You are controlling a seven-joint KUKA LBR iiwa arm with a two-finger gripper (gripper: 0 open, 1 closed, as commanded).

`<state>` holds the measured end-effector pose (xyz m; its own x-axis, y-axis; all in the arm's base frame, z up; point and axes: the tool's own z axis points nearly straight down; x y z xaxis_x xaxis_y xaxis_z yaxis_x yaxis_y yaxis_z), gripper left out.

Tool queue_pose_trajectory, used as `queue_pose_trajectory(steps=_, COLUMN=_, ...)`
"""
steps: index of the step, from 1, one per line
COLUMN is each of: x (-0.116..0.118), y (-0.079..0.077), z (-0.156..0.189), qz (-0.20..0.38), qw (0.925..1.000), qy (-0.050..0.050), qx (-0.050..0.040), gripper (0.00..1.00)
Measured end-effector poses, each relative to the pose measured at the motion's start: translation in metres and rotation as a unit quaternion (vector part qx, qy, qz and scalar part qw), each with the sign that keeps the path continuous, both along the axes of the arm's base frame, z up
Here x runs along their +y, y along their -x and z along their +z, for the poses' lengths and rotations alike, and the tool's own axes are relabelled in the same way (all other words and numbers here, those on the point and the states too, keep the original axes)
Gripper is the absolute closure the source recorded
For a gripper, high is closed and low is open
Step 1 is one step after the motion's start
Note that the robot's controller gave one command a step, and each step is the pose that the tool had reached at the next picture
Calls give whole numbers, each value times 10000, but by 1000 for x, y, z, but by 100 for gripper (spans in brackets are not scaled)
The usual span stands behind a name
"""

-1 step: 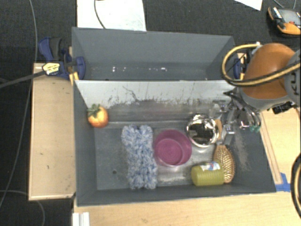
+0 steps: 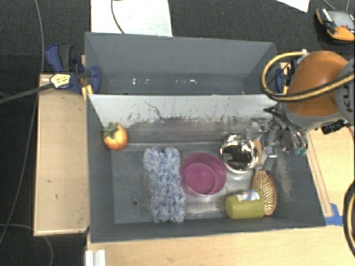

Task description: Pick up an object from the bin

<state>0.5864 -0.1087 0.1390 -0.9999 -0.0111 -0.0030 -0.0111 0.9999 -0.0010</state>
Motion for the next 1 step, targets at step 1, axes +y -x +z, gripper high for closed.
queue_pose_trajectory(steps=1, x=-4, y=6, z=-43, qz=-413, qw=9991, qy=-6, qx=0, gripper=0)
